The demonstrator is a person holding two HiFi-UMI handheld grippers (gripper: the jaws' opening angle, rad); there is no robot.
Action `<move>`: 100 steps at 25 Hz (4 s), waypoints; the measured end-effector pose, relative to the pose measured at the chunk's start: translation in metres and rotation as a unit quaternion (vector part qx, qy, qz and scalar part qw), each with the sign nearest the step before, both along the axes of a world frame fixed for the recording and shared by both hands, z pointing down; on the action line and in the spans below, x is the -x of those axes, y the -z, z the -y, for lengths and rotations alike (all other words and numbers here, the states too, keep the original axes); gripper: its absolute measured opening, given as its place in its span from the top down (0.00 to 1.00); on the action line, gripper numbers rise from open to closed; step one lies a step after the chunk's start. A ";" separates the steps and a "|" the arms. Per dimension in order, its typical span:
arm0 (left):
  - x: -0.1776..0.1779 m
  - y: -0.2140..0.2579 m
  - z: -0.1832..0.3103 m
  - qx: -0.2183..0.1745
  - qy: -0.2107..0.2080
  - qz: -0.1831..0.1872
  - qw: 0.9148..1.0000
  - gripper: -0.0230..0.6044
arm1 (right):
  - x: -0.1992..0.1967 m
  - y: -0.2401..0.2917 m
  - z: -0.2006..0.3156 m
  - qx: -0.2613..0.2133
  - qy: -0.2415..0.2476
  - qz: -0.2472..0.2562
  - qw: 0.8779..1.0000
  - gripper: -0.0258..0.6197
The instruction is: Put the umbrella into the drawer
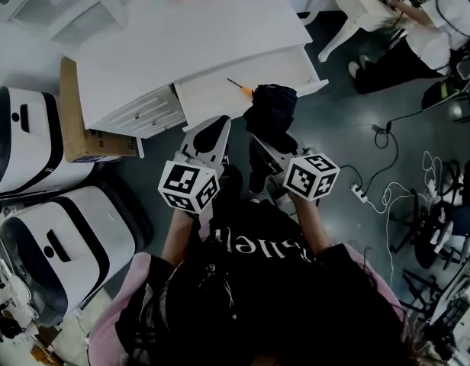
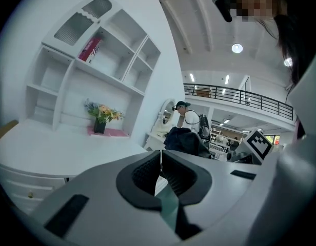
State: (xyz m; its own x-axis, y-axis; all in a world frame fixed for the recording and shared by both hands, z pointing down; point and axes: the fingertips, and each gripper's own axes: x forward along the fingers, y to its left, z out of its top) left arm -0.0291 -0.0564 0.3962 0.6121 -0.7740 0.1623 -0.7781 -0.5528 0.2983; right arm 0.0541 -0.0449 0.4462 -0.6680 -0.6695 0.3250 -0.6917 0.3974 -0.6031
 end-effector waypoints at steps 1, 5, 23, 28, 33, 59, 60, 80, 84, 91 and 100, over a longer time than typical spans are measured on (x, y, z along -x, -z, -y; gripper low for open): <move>0.004 -0.001 0.008 0.001 -0.003 0.000 1.000 0.93 | 0.004 -0.001 0.009 0.002 -0.003 0.001 1.000 0.53; 0.020 -0.002 0.044 0.000 -0.016 -0.003 1.000 0.93 | 0.022 -0.003 0.044 0.006 -0.011 -0.003 1.000 0.53; 0.058 -0.015 0.138 0.009 -0.049 -0.010 0.999 0.93 | 0.062 -0.018 0.124 0.026 -0.045 -0.010 0.999 0.53; 0.053 -0.022 0.146 0.021 -0.048 -0.006 0.999 0.93 | 0.059 -0.025 0.137 0.037 -0.041 -0.009 0.998 0.53; 0.052 -0.027 0.159 0.026 -0.027 -0.005 0.999 0.93 | 0.054 -0.029 0.156 0.040 -0.021 -0.013 0.999 0.53; 0.050 -0.034 0.198 0.043 0.174 -0.019 0.984 0.93 | 0.006 -0.154 0.251 -0.032 0.368 -0.346 0.863 0.53; 0.052 -0.036 0.196 0.045 0.183 -0.019 0.982 0.93 | 0.009 -0.162 0.250 -0.036 0.394 -0.351 0.849 0.53; 0.061 -0.058 0.177 0.072 0.251 -0.007 0.965 0.93 | 0.017 -0.290 0.249 -0.055 0.559 -0.445 0.697 0.53; 0.065 -0.058 0.178 0.073 0.256 -0.001 0.964 0.93 | 0.016 -0.308 0.246 -0.044 0.566 -0.461 0.683 0.53; 0.069 -0.062 0.182 0.085 0.263 0.005 0.961 0.93 | 0.014 -0.331 0.256 -0.009 0.534 -0.467 0.705 0.53; 0.071 -0.069 0.185 0.095 0.263 0.010 0.960 0.93 | 0.017 -0.344 0.261 -0.006 0.503 -0.472 0.724 0.53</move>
